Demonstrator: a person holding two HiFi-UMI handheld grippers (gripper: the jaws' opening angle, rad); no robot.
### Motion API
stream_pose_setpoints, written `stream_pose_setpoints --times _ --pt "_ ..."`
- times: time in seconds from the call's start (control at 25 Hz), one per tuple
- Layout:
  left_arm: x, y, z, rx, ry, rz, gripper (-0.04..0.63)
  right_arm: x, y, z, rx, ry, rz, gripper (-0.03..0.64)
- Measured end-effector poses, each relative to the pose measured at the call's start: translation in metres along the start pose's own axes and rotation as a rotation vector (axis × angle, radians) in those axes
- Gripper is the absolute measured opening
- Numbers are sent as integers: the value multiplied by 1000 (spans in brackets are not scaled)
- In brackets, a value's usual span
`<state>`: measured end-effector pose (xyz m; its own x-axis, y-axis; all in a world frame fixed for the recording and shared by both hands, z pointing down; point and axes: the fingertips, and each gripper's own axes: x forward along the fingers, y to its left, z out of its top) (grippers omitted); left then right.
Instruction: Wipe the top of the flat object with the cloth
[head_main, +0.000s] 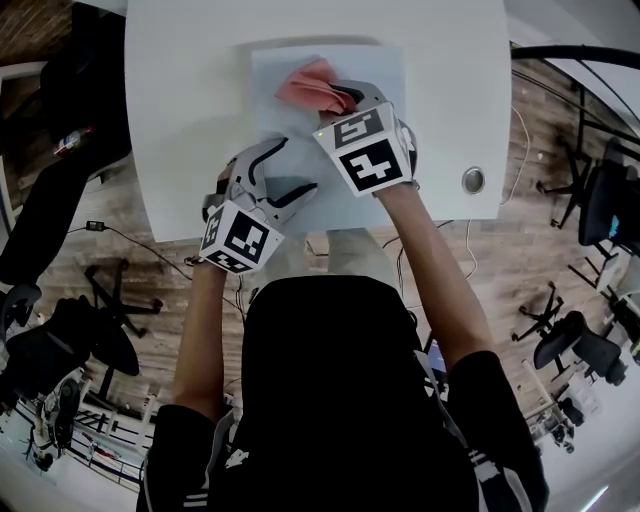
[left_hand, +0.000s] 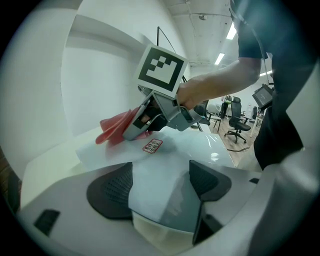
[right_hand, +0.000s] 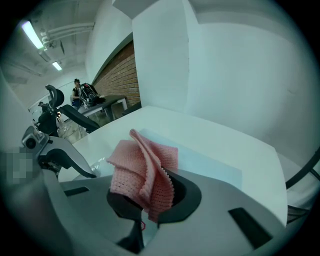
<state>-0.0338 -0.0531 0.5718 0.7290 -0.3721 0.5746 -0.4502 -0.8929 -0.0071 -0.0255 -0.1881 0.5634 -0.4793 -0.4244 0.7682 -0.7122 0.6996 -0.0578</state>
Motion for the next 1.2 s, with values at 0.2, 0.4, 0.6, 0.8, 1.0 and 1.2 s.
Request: stream_pose_setpoints --times 0.2,0.4,0.6,0.8,1.0,1.2 --pt "0 0 1 -1 -3 -1 348 -13 -43 -10 64 2 -83 48" --pt "0 -1 0 -5 -5 0 348 -28 -87 -29 142 4 -183 48" --pt "1 0 0 -7 -2 -1 348 -36 -100 -34 201 -10 -200 48" --pt "1 1 2 3 4 7 348 -38 -98 -31 213 -39 -189 48" --pt "-4 2 12 -79 -21 21 347 -51 -87 -25 248 -74 -125 48" --pt "-14 15 57 -91 -92 23 347 -71 -82 -14 251 -114 -107 48"
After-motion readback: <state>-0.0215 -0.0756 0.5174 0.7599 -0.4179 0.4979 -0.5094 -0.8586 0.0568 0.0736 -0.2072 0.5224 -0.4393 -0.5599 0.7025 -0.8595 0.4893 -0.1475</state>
